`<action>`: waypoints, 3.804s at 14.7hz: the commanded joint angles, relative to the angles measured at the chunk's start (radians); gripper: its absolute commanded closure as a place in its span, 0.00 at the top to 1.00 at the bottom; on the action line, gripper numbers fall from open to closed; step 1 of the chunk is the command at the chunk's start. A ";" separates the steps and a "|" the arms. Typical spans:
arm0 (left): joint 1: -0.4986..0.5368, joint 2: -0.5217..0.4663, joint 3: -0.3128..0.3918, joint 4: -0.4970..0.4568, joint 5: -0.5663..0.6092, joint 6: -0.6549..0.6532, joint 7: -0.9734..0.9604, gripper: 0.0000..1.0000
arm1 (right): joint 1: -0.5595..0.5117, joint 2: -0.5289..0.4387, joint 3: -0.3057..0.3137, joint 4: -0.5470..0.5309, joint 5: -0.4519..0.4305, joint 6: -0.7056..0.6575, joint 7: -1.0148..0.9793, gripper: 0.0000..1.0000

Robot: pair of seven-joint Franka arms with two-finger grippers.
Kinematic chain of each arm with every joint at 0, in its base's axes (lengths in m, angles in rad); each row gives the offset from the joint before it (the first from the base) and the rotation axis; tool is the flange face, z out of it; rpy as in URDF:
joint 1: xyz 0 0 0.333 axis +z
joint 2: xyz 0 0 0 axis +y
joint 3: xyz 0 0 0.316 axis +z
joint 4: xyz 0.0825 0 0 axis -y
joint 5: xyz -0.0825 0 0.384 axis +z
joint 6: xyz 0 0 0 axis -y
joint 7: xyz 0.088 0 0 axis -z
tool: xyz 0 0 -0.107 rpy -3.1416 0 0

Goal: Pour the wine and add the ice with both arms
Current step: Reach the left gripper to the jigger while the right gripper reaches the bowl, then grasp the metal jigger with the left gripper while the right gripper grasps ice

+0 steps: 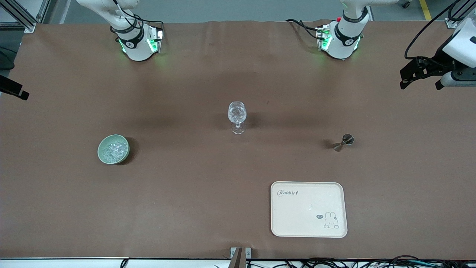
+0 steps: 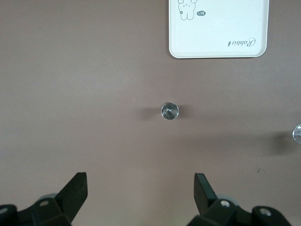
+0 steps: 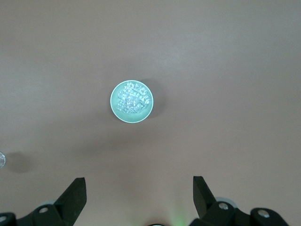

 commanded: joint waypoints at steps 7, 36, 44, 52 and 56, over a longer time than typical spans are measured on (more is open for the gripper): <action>0.005 0.059 0.006 0.052 0.010 -0.021 0.046 1.00 | -0.001 -0.012 0.002 -0.009 -0.014 -0.001 -0.010 1.00; 0.301 0.794 0.000 0.013 -0.685 0.175 -0.563 0.86 | 0.085 0.271 0.006 -0.678 0.003 1.017 -0.003 0.95; 0.300 0.879 -0.003 0.010 -0.783 0.158 -0.561 0.76 | 0.088 0.300 0.013 -0.709 0.022 1.053 0.001 0.59; 0.289 0.903 -0.008 0.013 -0.786 0.123 -0.532 0.67 | 0.102 0.312 0.011 -0.710 0.080 1.053 -0.009 0.54; 0.288 0.908 -0.008 0.013 -0.808 0.121 -0.527 0.59 | 0.096 0.320 0.009 -0.710 0.080 1.057 -0.010 0.52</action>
